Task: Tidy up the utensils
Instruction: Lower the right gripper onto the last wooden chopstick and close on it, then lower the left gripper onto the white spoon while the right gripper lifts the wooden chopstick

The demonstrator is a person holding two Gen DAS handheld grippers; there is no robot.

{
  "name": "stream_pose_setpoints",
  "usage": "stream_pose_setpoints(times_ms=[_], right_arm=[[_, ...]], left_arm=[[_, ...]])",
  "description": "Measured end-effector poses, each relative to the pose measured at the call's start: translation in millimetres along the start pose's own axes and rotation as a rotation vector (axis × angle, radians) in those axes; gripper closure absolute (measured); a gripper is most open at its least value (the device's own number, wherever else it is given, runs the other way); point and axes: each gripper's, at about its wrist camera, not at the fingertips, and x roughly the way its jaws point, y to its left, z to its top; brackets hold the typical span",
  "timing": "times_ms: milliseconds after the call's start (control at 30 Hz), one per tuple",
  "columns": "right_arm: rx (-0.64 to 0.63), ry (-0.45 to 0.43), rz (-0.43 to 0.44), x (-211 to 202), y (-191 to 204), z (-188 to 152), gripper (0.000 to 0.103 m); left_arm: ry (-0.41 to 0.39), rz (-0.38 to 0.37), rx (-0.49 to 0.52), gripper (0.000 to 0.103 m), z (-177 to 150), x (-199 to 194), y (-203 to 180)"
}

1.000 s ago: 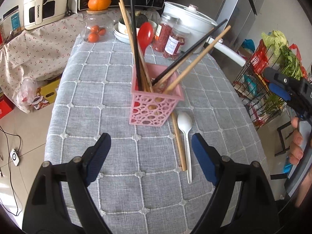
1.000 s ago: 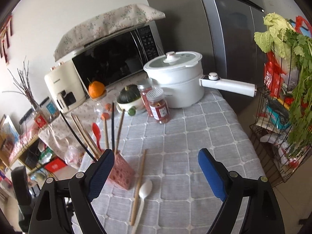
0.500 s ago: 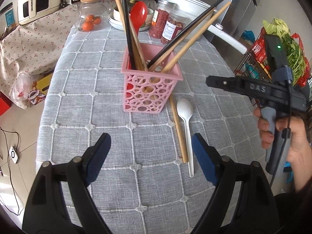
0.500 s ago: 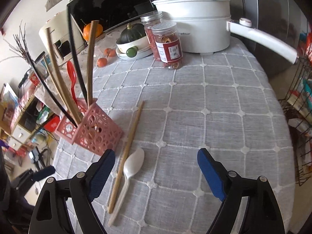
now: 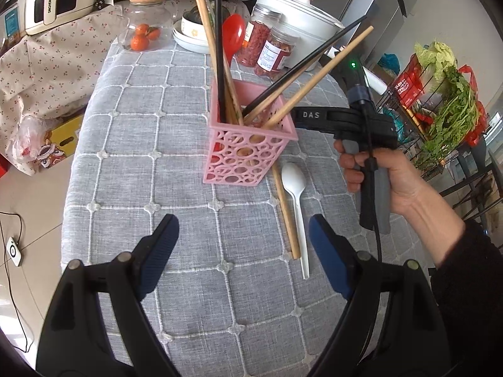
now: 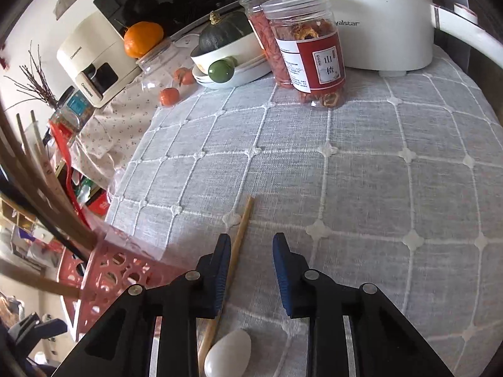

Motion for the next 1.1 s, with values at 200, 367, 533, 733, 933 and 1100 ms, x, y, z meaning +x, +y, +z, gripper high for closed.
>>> stream_pose_setpoints(times_ms=[200, 367, 533, 733, 933, 1100], right_arm=[[-0.015, -0.022, -0.045, 21.9, 4.3, 11.3, 0.074], [-0.059, -0.039, -0.088, 26.1, 12.7, 13.4, 0.074], [-0.147, -0.038, -0.138, 28.5, 21.7, 8.8, 0.075], [-0.229, -0.022, -0.186, 24.9, 23.7, -0.5, 0.08], [-0.242, 0.055, -0.195, 13.2, 14.5, -11.6, 0.093], [-0.172, 0.089, -0.207, -4.4, -3.9, -18.3, 0.096]], left_arm=[[0.004, -0.009, -0.011, 0.018, -1.7, -2.2, 4.9], [0.005, -0.015, -0.009, 0.018, -1.9, -2.6, 3.8], [0.005, -0.012, -0.013, 0.018, -2.2, -3.0, 3.3], [0.003, -0.014, -0.016, 0.019, -3.0, -3.6, 4.4], [0.006, -0.02, -0.012, 0.018, -4.3, -4.5, 2.3], [0.003, -0.033, -0.015, 0.018, -5.5, -7.5, 1.6]])
